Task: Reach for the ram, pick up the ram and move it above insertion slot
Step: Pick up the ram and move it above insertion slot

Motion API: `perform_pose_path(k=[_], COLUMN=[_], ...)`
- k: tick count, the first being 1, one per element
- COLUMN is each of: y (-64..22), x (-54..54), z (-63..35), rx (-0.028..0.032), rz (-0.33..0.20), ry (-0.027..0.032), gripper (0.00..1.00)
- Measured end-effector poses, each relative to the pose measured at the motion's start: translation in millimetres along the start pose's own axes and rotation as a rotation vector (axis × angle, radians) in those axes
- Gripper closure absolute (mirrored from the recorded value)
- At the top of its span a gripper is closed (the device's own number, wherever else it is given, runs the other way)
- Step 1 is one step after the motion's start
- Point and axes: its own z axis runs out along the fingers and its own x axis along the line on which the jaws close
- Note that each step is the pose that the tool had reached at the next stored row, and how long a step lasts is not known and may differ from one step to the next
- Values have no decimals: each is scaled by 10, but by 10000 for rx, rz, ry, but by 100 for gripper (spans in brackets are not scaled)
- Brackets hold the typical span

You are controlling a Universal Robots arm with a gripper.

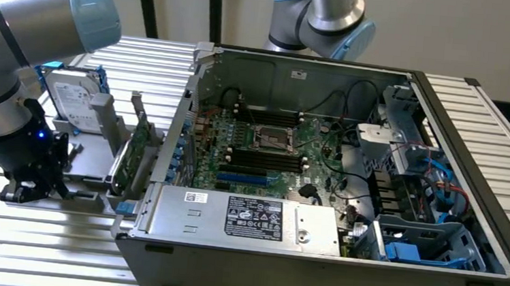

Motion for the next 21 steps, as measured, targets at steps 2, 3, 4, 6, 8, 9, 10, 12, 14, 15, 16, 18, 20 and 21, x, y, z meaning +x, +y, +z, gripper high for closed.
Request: perform_pose_path(k=[2,3,4,6,8,9,10,12,14,15,16,18,20,21], y=[0,0,0,0,0,0,0,0,0,0,0,0,0,0], x=[0,0,0,0,0,0,0,-1,-1,-2,-2,-2,-3,-4], z=[0,0,0,0,-2,-7,-14,-27,-43,-51,-60,-78,-103,-116], rx=[-3,-3,-3,-3,-2,-3,-4,-3,-4,-4,-5,-4,-6,-5], rz=[0,0,0,0,-2,-5,-7,-14,-21,-25,-29,-40,-52,-58], ry=[0,0,0,-1,-5,-5,-4,-5,-4,-5,-4,-5,-4,-5], gripper=[86,86,86,86,86,86,86,86,86,86,86,86,86,86])
